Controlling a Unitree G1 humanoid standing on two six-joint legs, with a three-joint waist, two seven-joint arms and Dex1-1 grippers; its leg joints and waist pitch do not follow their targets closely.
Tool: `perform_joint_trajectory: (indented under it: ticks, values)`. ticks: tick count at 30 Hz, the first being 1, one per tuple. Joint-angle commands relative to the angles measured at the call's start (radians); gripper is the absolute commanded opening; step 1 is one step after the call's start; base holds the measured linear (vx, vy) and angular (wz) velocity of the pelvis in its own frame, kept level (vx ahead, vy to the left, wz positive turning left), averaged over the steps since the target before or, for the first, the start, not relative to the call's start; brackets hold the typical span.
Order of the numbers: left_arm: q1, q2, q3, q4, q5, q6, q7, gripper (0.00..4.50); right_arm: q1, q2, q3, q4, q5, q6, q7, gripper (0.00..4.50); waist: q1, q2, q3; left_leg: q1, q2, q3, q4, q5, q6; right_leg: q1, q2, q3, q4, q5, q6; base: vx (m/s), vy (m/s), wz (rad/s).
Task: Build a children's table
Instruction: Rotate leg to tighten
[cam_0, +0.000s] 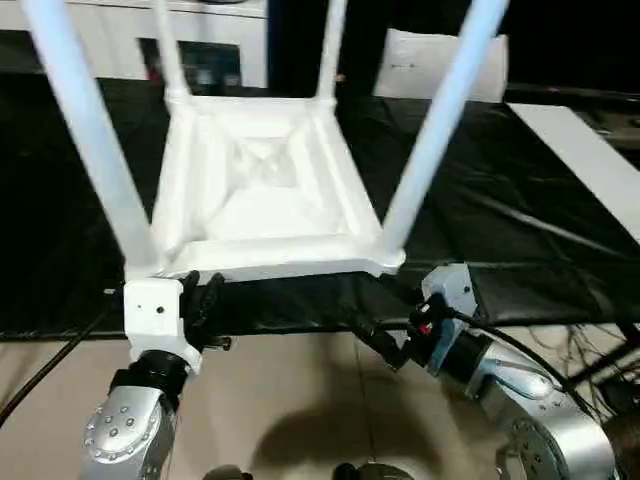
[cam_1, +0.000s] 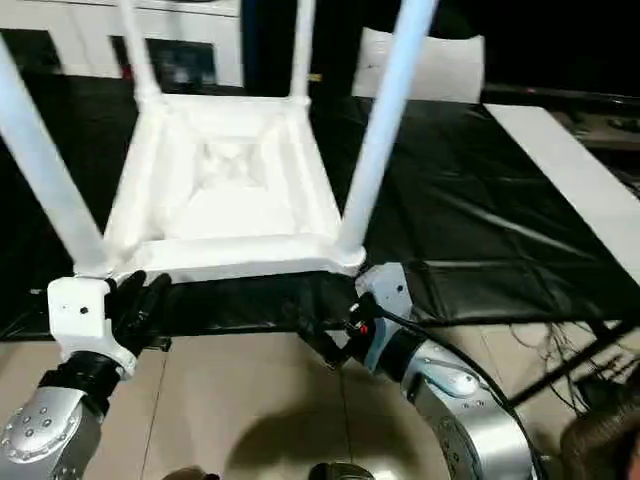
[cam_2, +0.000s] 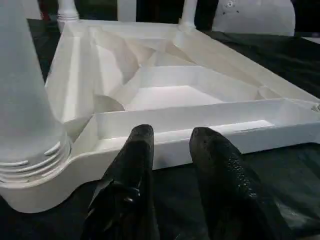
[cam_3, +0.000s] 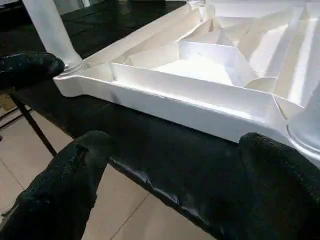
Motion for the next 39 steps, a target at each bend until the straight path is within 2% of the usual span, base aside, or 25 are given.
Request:
perform_joint_trajectory:
  ticks: [1, 4, 7, 9, 11, 13, 15, 17, 19, 20, 21, 22, 23, 24, 25, 26, 28, 29, 30, 31, 32, 33, 36, 38, 39]
  values:
    - [0.006, 0.007, -0.016, -0.008, 0.009, 0.012, 0.000, 1.48, -0.017, -0.009, 0.008, 0.009, -0.003, -0.006, 0.003, 4.50, -0.007, 0.011, -0.024, 0.017, 0.064, -0.049, -0.113, -0.672, -0.033, 0.002, -0.092, 0.031, -0.108, -0.618, 0.039, 0.000, 0.000, 0.00]
    - [0.031, 0.026, -0.035, -0.006, -0.003, 0.013, -0.028, 1.48, -0.022, -0.021, 0.020, 0.013, -0.012, -0.008, 0.015, 4.50, -0.007, 0.010, -0.024, 0.010, 0.059, -0.047, -0.108, -0.618, -0.024, 0.005, -0.105, 0.032, -0.119, -0.658, 0.049, 0.000, 0.000, 0.00]
    - [0.039, 0.039, -0.026, 0.002, -0.006, 0.015, -0.032, 1.48, -0.035, -0.020, 0.019, 0.024, -0.010, -0.012, 0.016, 4.50, -0.007, 0.015, -0.023, 0.018, 0.059, -0.048, -0.104, -0.622, -0.026, -0.002, -0.103, 0.021, -0.124, -0.654, 0.044, 0.000, 0.000, 0.00]
    - [0.036, 0.047, -0.016, 0.007, -0.018, 0.027, -0.037, 1.48, -0.044, -0.022, 0.025, 0.033, -0.010, -0.018, 0.028, 4.50, -0.008, 0.017, -0.020, 0.008, 0.069, -0.055, -0.115, -0.655, -0.030, 0.009, -0.100, 0.017, -0.110, -0.614, 0.042, 0.000, 0.000, 0.00]
    - [0.034, 0.056, -0.011, 0.011, -0.035, 0.035, -0.047, 1.48, -0.060, -0.029, 0.039, 0.049, -0.013, -0.024, 0.046, 4.50, -0.004, 0.016, -0.021, 0.005, 0.073, -0.058, -0.125, -0.683, -0.038, 0.011, -0.100, 0.029, -0.096, -0.582, 0.030, 0.000, 0.000, 0.00]
    - [0.036, 0.062, -0.007, 0.015, -0.043, 0.033, -0.053, 1.48, -0.082, -0.029, 0.050, 0.071, -0.015, -0.029, 0.059, 4.50, -0.002, 0.016, -0.022, 0.012, 0.058, -0.052, -0.107, -0.617, -0.035, 0.000, -0.116, 0.034, -0.113, -0.624, 0.016, 0.000, 0.000, 0.00]
    - [0.045, 0.079, 0.002, 0.028, -0.075, 0.029, -0.088, 1.48, -0.135, -0.029, 0.066, 0.121, -0.019, -0.036, 0.086, 4.50, 0.000, 0.016, -0.024, 0.001, 0.057, -0.053, -0.104, -0.555, -0.026, 0.008, -0.120, 0.035, -0.113, -0.617, 0.011, 0.000, 0.000, 0.00]
    - [0.065, 0.132, 0.002, 0.043, -0.143, 0.025, -0.200, 1.48, -0.203, -0.015, 0.068, 0.192, -0.002, -0.033, 0.119, 4.50, 0.000, 0.019, -0.025, -0.002, 0.062, -0.054, -0.108, -0.543, -0.023, 0.008, -0.118, 0.041, -0.104, -0.571, -0.010, 0.000, 0.000, 0.00]
    - [0.090, 0.194, -0.005, 0.044, -0.189, 0.017, -0.306, 1.48, -0.250, -0.010, 0.073, 0.250, -0.001, -0.030, 0.140, 4.50, -0.001, 0.025, -0.029, -0.013, 0.067, -0.058, -0.118, -0.529, -0.034, 0.013, -0.112, 0.053, -0.079, -0.472, -0.053, 0.000, 0.000, 0.00]
    - [0.107, 0.218, 0.005, 0.043, -0.217, 0.023, -0.347, 1.48, -0.274, -0.012, 0.082, 0.283, -0.006, -0.037, 0.164, 4.50, 0.001, 0.027, -0.030, -0.011, 0.070, -0.054, -0.120, -0.521, -0.040, 0.011, -0.110, 0.058, -0.077, -0.444, -0.062, 0.000, 0.000, 0.00]
    - [0.121, 0.245, 0.025, 0.050, -0.231, 0.020, -0.378, 1.61, -0.305, -0.015, 0.094, 0.327, -0.015, -0.044, 0.190, 4.50, 0.005, 0.026, -0.032, -0.003, 0.068, -0.045, -0.116, -0.486, -0.043, 0.002, -0.110, 0.069, -0.073, -0.389, -0.094, 0.055, -0.003, 0.07]
    - [0.123, 0.251, 0.031, 0.054, -0.234, 0.018, -0.385, 1.71, -0.313, -0.015, 0.097, 0.337, -0.017, -0.045, 0.196, 4.50, 0.010, 0.024, -0.038, -0.005, 0.065, -0.038, -0.111, -0.424, -0.034, 0.003, -0.110, 0.078, -0.064, -0.332, -0.127, 0.063, -0.006, 0.04]
    - [0.130, 0.277, 0.064, 0.085, -0.247, 0.007, -0.415, 1.80, -0.347, -0.016, 0.109, 0.387, -0.025, -0.054, 0.227, 4.50, 0.012, 0.022, -0.045, -0.013, 0.063, -0.034, -0.108, -0.371, -0.024, 0.008, -0.109, 0.084, -0.053, -0.286, -0.142, 0.063, -0.006, 0.04]
    - [0.128, 0.301, 0.104, 0.133, -0.255, -0.018, -0.442, 1.80, -0.385, -0.016, 0.123, 0.443, -0.037, -0.063, 0.255, 4.50, 0.018, 0.020, -0.045, -0.016, 0.065, -0.028, -0.111, -0.318, -0.002, 0.005, -0.100, 0.090, -0.045, -0.265, -0.155, 0.000, 0.000, 0.00]
    - [0.123, 0.315, 0.132, 0.172, -0.255, -0.040, -0.451, 1.94, -0.417, -0.014, 0.134, 0.489, -0.043, -0.064, 0.275, 4.50, 0.018, 0.016, -0.049, -0.013, 0.057, -0.020, -0.102, -0.303, 0.016, -0.002, -0.097, 0.094, -0.045, -0.289, -0.162, 0.000, 0.000, 0.00]
    - [0.121, 0.321, 0.148, 0.193, -0.256, -0.049, -0.453, 2.04, -0.441, -0.010, 0.142, 0.526, -0.044, -0.065, 0.293, 4.50, 0.021, 0.013, -0.053, -0.014, 0.057, -0.016, -0.100, -0.273, 0.021, 0.000, -0.097, 0.099, -0.042, -0.270, -0.167, 0.000, 0.000, 0.00]
    - [0.124, 0.336, 0.156, 0.203, -0.263, -0.061, -0.451, 2.14, -0.492, 0.001, 0.154, 0.606, -0.048, -0.072, 0.329, 4.50, 0.029, 0.018, -0.067, -0.014, 0.061, -0.007, -0.089, -0.123, 0.057, -0.001, -0.094, 0.108, -0.017, -0.093, -0.226, 0.070, -0.043, 0.06]
    - [0.131, 0.340, 0.160, 0.200, -0.272, -0.064, -0.448, 2.23, -0.521, 0.008, 0.162, 0.653, -0.053, -0.081, 0.353, 4.50, 0.030, 0.018, -0.068, -0.018, 0.064, -0.006, -0.088, -0.081, 0.068, 0.003, -0.094, 0.109, -0.009, -0.036, -0.240, 0.080, -0.042, 0.05]
    - [0.135, 0.342, 0.163, 0.198, -0.278, -0.066, -0.446, 2.30, -0.539, 0.013, 0.167, 0.684, -0.056, -0.086, 0.369, 4.50, 0.032, 0.017, -0.075, -0.023, 0.063, -0.004, -0.082, -0.007, 0.095, 0.008, -0.091, 0.107, 0.007, 0.070, -0.267, 0.064, -0.029, -0.03]
    - [0.147, 0.342, 0.167, 0.191, -0.285, -0.066, -0.446, 2.37, -0.563, 0.021, 0.172, 0.722, -0.057, -0.079, 0.384, 4.50, 0.032, 0.005, -0.070, -0.033, 0.061, -0.001, -0.082, 0.010, 0.121, 0.010, -0.091, 0.108, 0.009, 0.102, -0.274, 0.000, 0.000, 0.00]
    - [0.154, 0.343, 0.170, 0.186, -0.289, -0.066, -0.446, 2.42, -0.578, 0.026, 0.174, 0.746, -0.057, -0.074, 0.394, 4.50, 0.034, 0.009, -0.067, -0.031, 0.063, 0.000, -0.083, -0.010, 0.129, 0.007, -0.094, 0.107, 0.007, 0.070, -0.277, 0.000, 0.000, 0.00]
    - [0.167, 0.342, 0.168, 0.179, -0.287, -0.070, -0.446, 2.50, -0.592, 0.035, 0.174, 0.771, -0.064, -0.087, 0.390, 4.50, 0.033, 0.008, -0.061, -0.035, 0.065, 0.001, -0.087, -0.059, 0.126, 0.011, -0.099, 0.105, -0.003, -0.026, -0.268, 0.000, 0.000, 0.00]
    - [0.186, 0.339, 0.167, 0.181, -0.275, -0.090, -0.449, 2.85, -0.633, 0.063, 0.166, 0.852, -0.087, -0.143, 0.356, 4.50, 0.029, 0.006, -0.049, -0.023, 0.069, 0.003, -0.093, -0.197, 0.063, -0.001, -0.096, 0.108, -0.028, -0.270, -0.216, 0.000, 0.000, 0.00]
    - [0.188, 0.333, 0.171, 0.187, -0.273, -0.102, -0.443, 2.94, -0.666, 0.089, 0.147, 0.927, -0.116, -0.216, 0.287, 4.50, 0.027, 0.004, -0.043, -0.020, 0.067, 0.001, -0.094, -0.245, 0.039, -0.007, -0.097, 0.108, -0.039, -0.390, -0.180, 0.000, 0.000, 0.00]
    - [0.188, 0.332, 0.171, 0.187, -0.273, -0.103, -0.443, 3.17, -0.670, 0.093, 0.144, 0.938, -0.120, -0.226, 0.275, 4.50, 0.027, 0.006, -0.042, -0.013, 0.067, 0.000, -0.093, -0.268, 0.024, -0.016, -0.097, 0.109, -0.045, -0.443, -0.167, -0.058, -0.012, -0.01]
